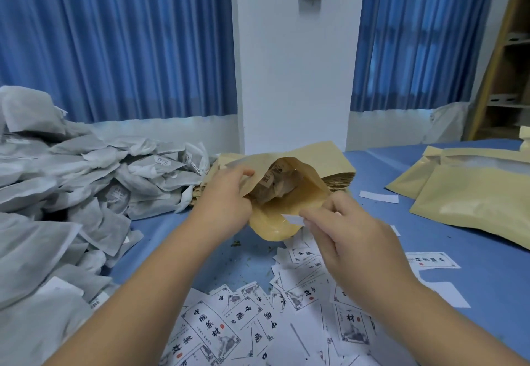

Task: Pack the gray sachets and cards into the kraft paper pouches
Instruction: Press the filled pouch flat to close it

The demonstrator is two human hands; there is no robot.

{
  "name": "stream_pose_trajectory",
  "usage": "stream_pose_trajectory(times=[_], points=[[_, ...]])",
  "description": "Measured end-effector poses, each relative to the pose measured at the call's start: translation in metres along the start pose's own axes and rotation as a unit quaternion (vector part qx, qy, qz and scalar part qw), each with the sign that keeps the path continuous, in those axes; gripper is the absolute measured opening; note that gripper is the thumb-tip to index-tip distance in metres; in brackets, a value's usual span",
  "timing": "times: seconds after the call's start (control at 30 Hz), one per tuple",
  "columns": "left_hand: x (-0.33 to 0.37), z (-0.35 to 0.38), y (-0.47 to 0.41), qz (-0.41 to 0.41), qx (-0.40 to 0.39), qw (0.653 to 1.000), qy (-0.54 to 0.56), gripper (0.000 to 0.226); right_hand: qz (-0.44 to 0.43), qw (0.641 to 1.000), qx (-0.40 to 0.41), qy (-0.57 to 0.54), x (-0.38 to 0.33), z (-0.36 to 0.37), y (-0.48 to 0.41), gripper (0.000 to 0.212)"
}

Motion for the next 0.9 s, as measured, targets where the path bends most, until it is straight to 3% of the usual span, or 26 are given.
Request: stream_pose_trajectory(times=[0.2, 0.4, 0.6, 0.9], points=[[0.002, 0.002, 0.000, 0.022, 0.010, 0.998, -0.057, 0.065, 0.055, 0.979, -0.156, 0.121, -0.022, 0.029, -0.029, 0.034], [0.003, 0.005, 0.001, 0.034, 0.012, 0.998, -0.052, 0.062, 0.045, 0.962, -0.207, 0.174, -0.020, 0.056, -0.056, 0.044], [0.004, 0.009, 0.000, 0.040, 0.009, 0.999, -0.034, 0.058, 0.030, 0.957, -0.226, 0.182, -0.013, 0.072, -0.073, 0.016], [0.006, 0.012, -0.002, 0.033, -0.001, 0.999, 0.015, 0.054, 0.000, 0.938, -0.304, 0.167, -0.014, 0.083, -0.079, 0.007]])
Point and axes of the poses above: each hand's wrist, its own y-axis away from the middle knuckle, its own z-axis out of the palm, x = y × z, the point moved 4 cm from there along -y, towards the middle knuckle, and after that the axes turned 2 degrees about y, right-handed, at the moved point
